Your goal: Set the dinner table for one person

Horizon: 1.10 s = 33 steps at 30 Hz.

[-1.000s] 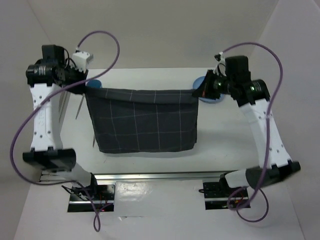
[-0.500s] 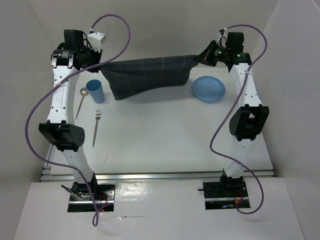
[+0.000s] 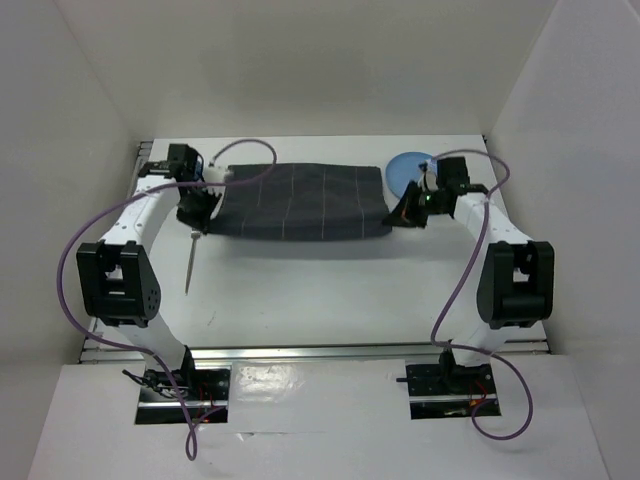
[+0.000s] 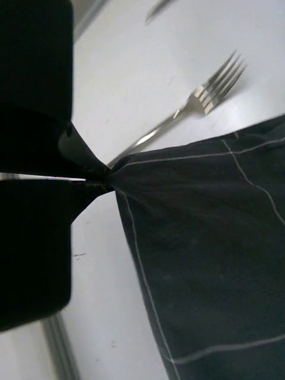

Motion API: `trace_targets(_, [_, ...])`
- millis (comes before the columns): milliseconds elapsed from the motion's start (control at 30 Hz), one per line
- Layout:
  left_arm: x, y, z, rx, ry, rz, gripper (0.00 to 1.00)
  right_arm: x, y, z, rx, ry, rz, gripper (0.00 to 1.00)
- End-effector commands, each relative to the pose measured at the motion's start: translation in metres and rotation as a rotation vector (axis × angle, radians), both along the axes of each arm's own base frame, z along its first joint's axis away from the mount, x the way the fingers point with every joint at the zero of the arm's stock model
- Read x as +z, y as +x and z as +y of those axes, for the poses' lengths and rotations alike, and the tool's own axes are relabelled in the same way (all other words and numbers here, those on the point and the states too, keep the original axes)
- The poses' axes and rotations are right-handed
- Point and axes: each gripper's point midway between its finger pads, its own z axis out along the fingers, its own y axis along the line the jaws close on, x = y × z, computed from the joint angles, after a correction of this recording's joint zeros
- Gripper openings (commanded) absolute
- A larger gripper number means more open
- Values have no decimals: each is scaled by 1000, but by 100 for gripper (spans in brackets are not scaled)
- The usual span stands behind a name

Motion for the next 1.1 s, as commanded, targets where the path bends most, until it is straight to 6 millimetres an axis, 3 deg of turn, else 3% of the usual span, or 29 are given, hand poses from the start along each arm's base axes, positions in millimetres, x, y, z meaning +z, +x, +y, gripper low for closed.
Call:
trace_targets(0, [-19, -53, 1, -41, 15, 125, 0, -25, -47, -3, 11, -31, 62, 5])
trace_targets(33, [-26, -63, 0, -66, 13, 147, 0, -38, -63, -7, 6, -57, 123, 22])
trace_targets(100, [-50, -89, -1, -79, 5, 232, 0, -62, -90, -19, -36, -135, 206, 23])
trace_targets(200, [-69, -103, -1, -79, 3, 289, 0, -76, -118, -25, -70, -166, 259, 23])
trace_targets(333, [-81, -130, -14, -100, -60, 404, 0, -91, -139, -27, -80, -174, 321, 21])
trace_targets(367, [-81, -133, -14, -100, -61, 413, 4, -91, -139, -27, -80, -174, 321, 21])
trace_targets(400, [-85, -144, -16, -109, -60, 450, 17, -92, -142, -29, -86, -185, 319, 29])
trace_targets(500, [-85, -150, -7, -88, 6, 451, 32, -78, -122, -26, -94, -163, 237, 43])
trace_targets(533, [-82, -149, 5, -64, 75, 439, 38, -79, -118, -23, -85, -164, 239, 53])
trace_targets(633, [-72, -152, 23, -15, 163, 436, 49, -77, -95, -18, -71, -207, 195, 60])
trace_targets(700, [-61, -147, 42, 41, 232, 408, 55, -88, -88, -11, -49, -251, 208, 66])
trace_targets(833, [-34, -139, 65, 84, 342, 366, 56, -96, -56, 0, -23, -363, 163, 68])
trace_targets(867, [-33, -142, 65, 73, 344, 378, 56, -107, -53, 3, -3, -384, 184, 69])
trace_targets(1067, [-23, -122, 52, 66, 267, 330, 56, -124, -22, 11, -11, -400, 174, 67])
